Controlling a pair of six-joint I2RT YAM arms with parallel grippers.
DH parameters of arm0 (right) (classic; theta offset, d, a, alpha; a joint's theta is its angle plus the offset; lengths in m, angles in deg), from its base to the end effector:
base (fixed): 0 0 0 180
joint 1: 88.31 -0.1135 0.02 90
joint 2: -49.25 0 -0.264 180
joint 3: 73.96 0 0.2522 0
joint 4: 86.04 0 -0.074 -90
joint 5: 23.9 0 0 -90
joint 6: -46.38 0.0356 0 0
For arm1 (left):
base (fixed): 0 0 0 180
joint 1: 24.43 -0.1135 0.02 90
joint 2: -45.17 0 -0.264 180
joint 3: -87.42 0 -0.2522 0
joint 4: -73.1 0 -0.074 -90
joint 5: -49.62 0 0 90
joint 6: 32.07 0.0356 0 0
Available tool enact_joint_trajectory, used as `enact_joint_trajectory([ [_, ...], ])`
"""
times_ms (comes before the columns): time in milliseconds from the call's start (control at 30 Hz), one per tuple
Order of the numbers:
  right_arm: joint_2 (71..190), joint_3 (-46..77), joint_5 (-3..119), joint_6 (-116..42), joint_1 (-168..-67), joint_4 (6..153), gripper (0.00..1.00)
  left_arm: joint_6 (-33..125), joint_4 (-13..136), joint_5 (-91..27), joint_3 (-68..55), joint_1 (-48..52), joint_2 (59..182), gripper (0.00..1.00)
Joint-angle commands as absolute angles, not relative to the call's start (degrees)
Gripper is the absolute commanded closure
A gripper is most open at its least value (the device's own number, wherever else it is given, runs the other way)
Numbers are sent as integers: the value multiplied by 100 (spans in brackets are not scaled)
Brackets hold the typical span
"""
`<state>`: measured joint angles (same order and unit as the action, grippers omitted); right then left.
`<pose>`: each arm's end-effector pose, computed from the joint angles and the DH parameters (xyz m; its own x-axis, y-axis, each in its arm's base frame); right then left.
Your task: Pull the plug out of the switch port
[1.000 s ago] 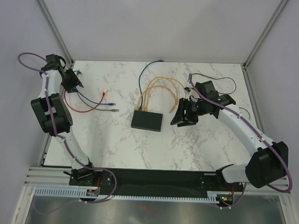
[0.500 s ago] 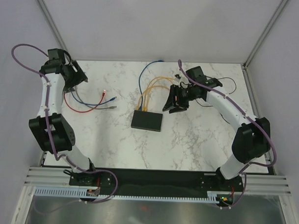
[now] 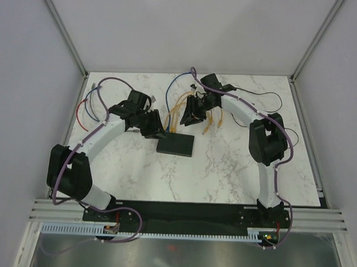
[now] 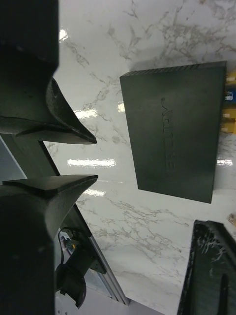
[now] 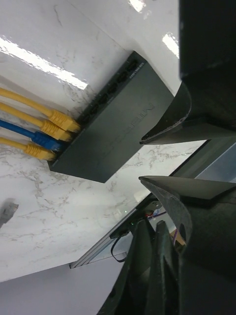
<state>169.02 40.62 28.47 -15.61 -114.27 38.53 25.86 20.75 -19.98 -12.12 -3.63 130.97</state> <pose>0.3972 0.2176 0.2308 -0.9810 -0.0639 -0.1833 -0.1759 0.6920 0.7001 0.2846 -0.1214 0.2626 -0.9387 -0.1758 -0.2965 0.0101 0.8458 -0.5334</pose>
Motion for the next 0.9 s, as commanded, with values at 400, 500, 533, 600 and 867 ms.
enact_joint_trajectory([
  [400,18284,4431,2532,-1628,-11617,4636,54,1759,3376,-1454,-1730,-280,14114,66],
  [500,18320,4098,2322,-1471,-11617,5169,58,1742,3394,-1551,-1738,-280,14220,68],
  [533,18329,3966,2260,-1314,-11609,5416,59,1724,3394,-1577,-1765,-289,14281,69],
  [600,18346,3895,2233,-1207,-11617,5566,59,1680,3394,-1577,-1782,-289,14352,70],
  [867,18574,3771,1926,-1145,-11617,6050,61,1548,3342,-1648,-1835,-316,14773,70],
])
